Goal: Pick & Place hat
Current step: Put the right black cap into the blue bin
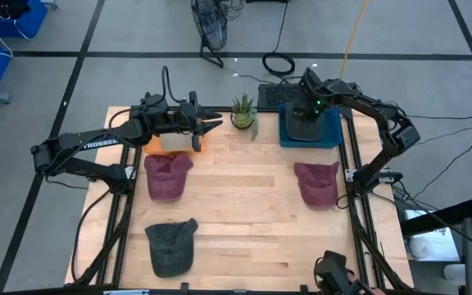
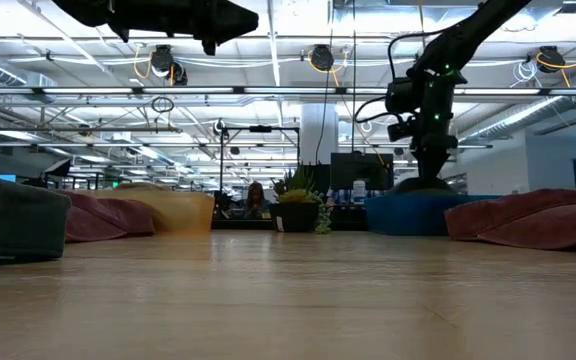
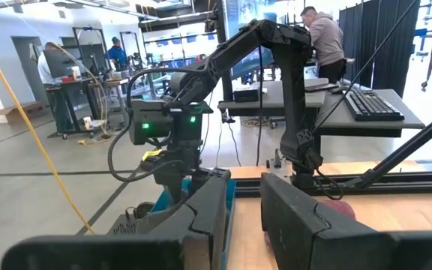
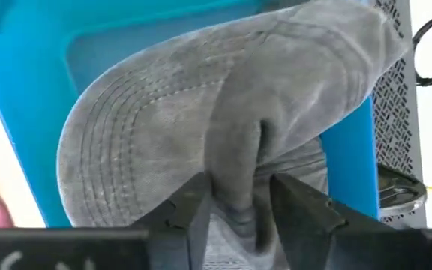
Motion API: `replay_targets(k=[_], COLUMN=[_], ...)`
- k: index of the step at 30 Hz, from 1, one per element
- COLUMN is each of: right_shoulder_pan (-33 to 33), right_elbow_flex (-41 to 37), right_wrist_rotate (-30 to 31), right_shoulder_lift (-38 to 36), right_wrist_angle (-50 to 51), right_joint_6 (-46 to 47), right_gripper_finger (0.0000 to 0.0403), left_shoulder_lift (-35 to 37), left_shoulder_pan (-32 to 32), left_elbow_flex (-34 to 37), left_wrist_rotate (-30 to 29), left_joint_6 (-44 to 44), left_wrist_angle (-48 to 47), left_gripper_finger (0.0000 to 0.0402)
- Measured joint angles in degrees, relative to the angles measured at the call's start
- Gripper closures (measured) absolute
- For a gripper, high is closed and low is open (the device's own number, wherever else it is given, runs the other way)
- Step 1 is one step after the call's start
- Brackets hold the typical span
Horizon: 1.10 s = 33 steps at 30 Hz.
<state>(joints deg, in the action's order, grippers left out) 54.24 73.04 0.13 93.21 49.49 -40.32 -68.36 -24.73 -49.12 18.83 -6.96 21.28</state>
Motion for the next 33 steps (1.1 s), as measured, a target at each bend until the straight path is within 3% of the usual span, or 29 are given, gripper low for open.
replay_targets(k=[10, 23, 27, 33], right_shoulder_pan=[-2.97, -8.25, -9.01, -8.32], right_elbow_flex=[0.01, -0.29, -4.93, -17.11], right_wrist_rotate=[0.12, -0.16, 0.03, 4.33], right_shoulder_lift=[-5.61, -10.77, -11.02, -11.03], right_wrist_angle=[-0.85, -0.57, -1.15, -10.41], right_joint_6=[-0.09, 30.85, 35.05, 36.61], right_gripper_finger=[0.0243, 0.0279, 0.0295, 0.0319], left_shoulder_lift=[0.00, 0.02, 0.02, 0.02], left_shoulder_pan=[0.00, 0.00, 0.00, 0.00], left_elbow_flex=[0.00, 0.02, 0.03, 0.04], left_wrist_rotate=[0.00, 0.00, 0.02, 0.00], left_joint_6=[0.02, 1.05, 1.05, 1.11], left_wrist_angle=[-0.02, -0.05, -0.09, -0.20], left_gripper_finger=[0.0309, 0.0309, 0.0309, 0.0309])
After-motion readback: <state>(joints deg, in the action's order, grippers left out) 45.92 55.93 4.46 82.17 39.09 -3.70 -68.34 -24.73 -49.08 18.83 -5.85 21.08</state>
